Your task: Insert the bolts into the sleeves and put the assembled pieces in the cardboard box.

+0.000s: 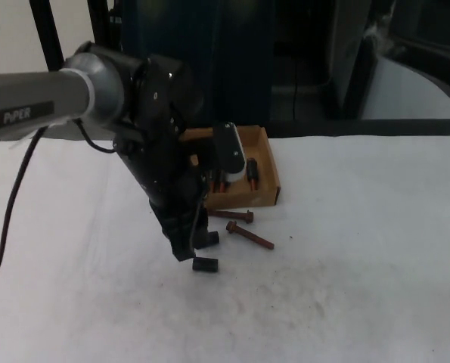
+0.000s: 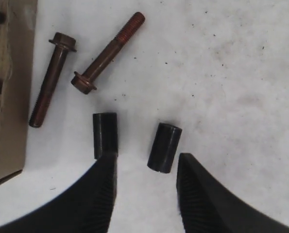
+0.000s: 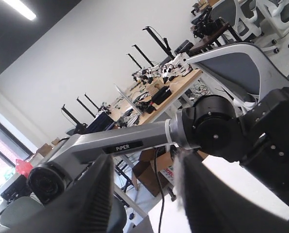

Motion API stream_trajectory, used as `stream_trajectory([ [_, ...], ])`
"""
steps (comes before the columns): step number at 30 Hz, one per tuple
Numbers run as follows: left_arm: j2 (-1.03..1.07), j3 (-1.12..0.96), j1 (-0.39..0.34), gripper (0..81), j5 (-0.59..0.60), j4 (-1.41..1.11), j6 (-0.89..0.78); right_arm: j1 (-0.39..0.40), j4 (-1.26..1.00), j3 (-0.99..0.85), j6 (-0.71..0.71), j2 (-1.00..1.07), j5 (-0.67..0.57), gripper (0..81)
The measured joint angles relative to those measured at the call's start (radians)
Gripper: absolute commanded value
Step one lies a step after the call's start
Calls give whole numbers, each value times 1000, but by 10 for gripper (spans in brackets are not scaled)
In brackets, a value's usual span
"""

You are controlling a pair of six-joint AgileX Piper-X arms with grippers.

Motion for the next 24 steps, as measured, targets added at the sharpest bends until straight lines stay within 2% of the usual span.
stream_trajectory([
  [8, 24, 53, 0, 384, -30, -21, 60, 0, 0, 0, -13, 0, 0, 416],
  [24, 42, 71, 0, 384, -18, -120, 90, 0, -1, 0, -51, 0, 0, 416],
])
